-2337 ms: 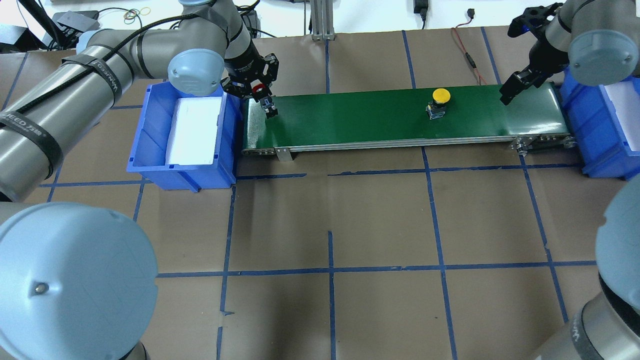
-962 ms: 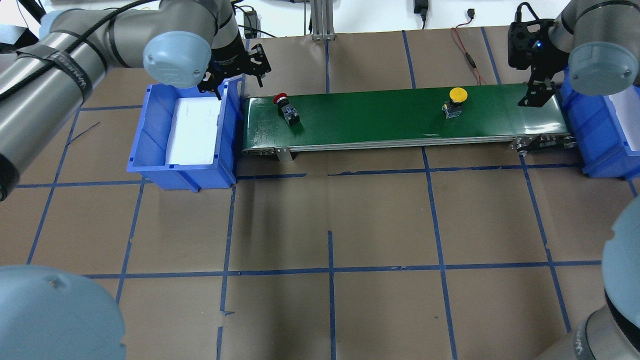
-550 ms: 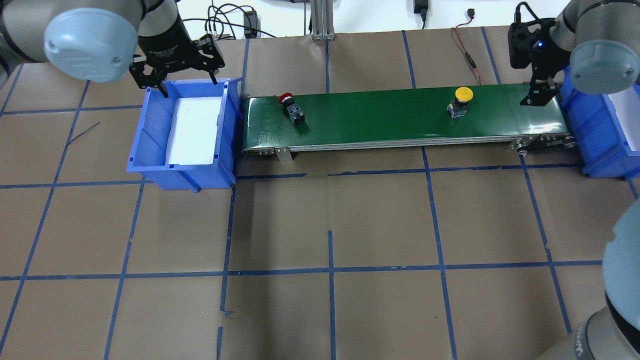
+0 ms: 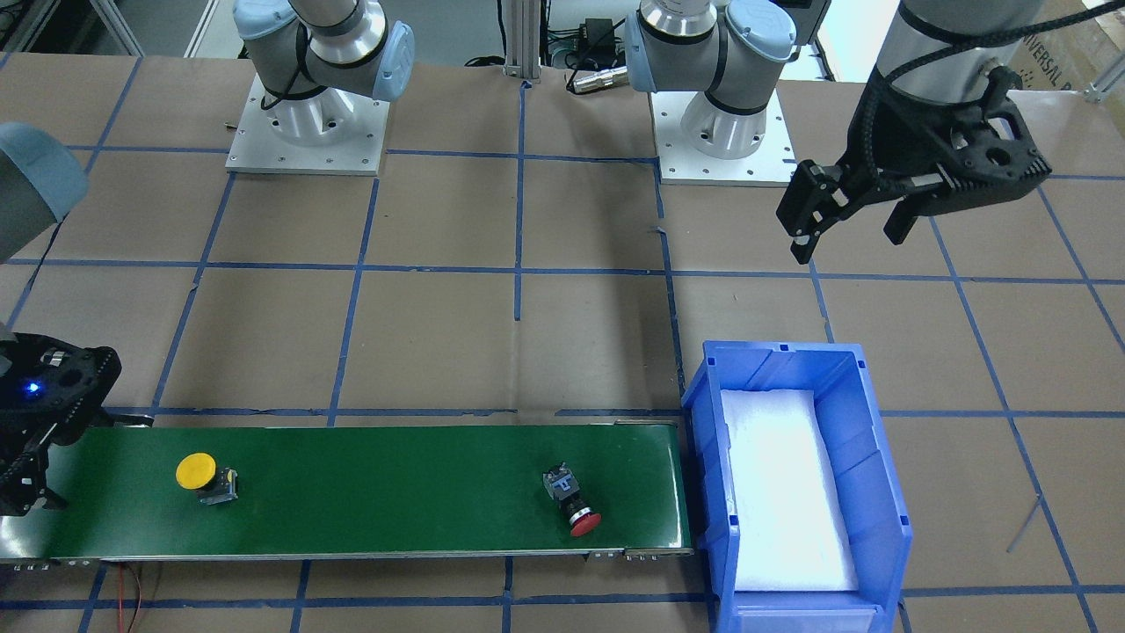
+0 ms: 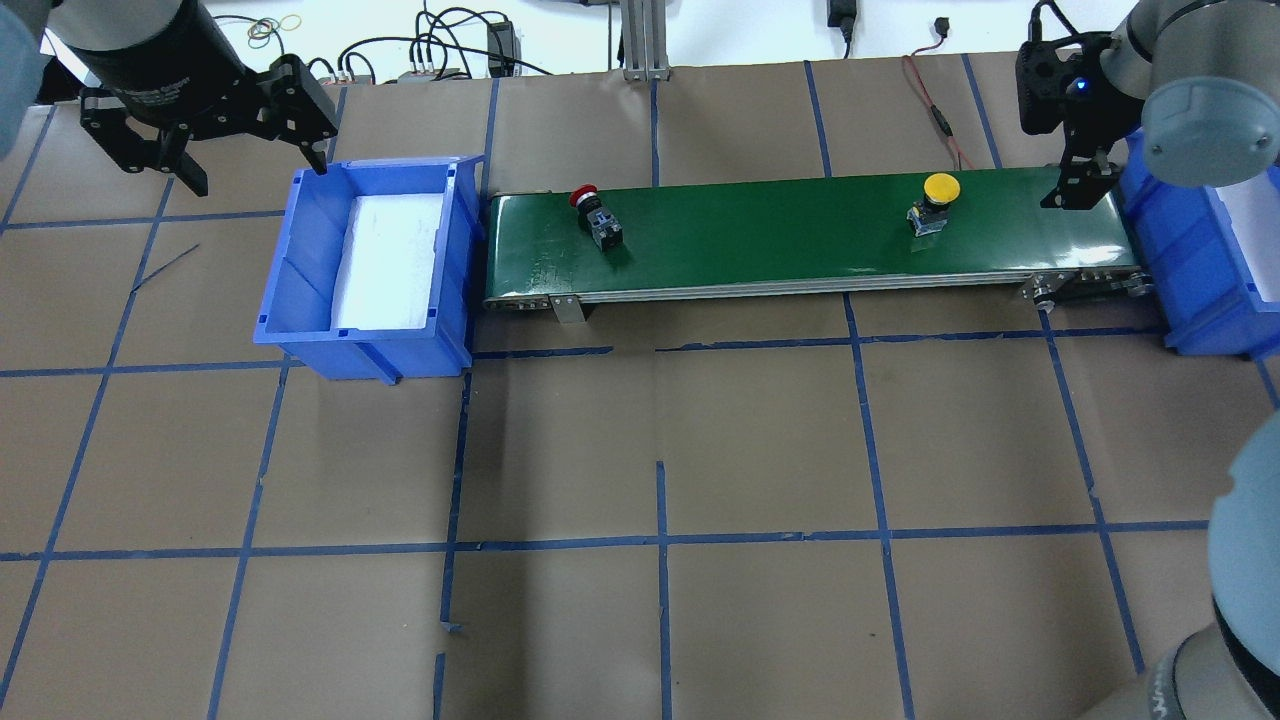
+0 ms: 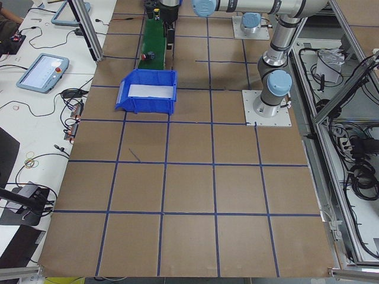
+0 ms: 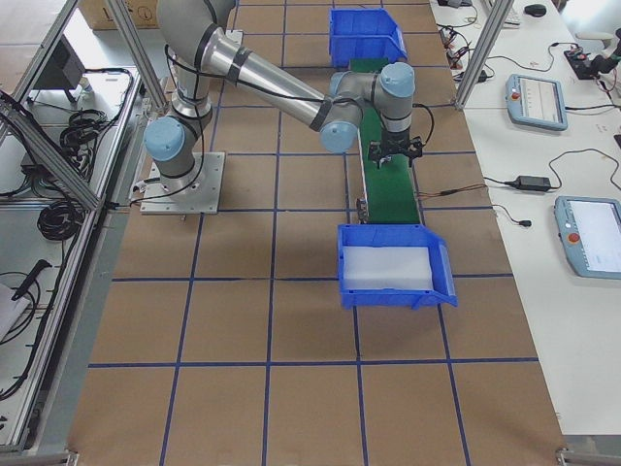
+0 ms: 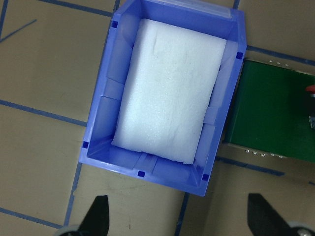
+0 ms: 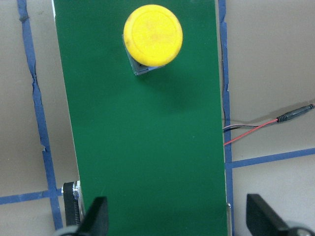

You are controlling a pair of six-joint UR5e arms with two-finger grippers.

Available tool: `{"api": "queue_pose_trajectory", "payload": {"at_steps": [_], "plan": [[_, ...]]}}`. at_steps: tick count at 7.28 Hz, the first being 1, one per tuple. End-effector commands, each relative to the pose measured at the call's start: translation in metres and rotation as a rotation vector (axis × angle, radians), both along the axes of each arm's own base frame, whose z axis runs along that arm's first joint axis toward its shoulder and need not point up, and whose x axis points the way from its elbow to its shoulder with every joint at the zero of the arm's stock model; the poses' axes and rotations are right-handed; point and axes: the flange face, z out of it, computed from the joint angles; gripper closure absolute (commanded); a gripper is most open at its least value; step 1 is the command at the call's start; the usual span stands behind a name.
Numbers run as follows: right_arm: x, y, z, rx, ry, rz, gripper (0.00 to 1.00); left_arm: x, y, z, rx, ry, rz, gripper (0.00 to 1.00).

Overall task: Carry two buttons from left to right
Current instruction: 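Lower the right gripper onto the yellow button arriving at the belt end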

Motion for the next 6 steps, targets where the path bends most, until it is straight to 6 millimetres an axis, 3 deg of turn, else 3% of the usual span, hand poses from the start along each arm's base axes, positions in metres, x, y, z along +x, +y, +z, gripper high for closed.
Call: {"api": "queue_pose_trajectory", "payload": {"at_steps": [1,2,4,5,6], "plan": [[0.001,-0.002,-0.002,-0.001,0.01,0.046,0.0,-0.008,0.022,0.02,-0.013,0.004,-0.022,0.0],[0.002,-0.003,-0.009,0.026,-0.001,0.047,0.0,-0.008,0.026,0.023,-0.021,0.004,-0.023,0.0],[-0.005,-0.024,-0.023,0.11,-0.029,0.052,0.0,-0.008,0.026,0.016,-0.004,0.005,-0.023,0.0],[-0.008,-0.031,-0.016,0.153,-0.04,0.067,0.0,-0.008,0.022,-0.003,0.028,0.014,-0.009,0.0],[-0.008,-0.032,-0.013,0.159,-0.041,0.079,0.0,-0.008,0.023,-0.006,0.032,0.012,-0.017,0.0]]}}
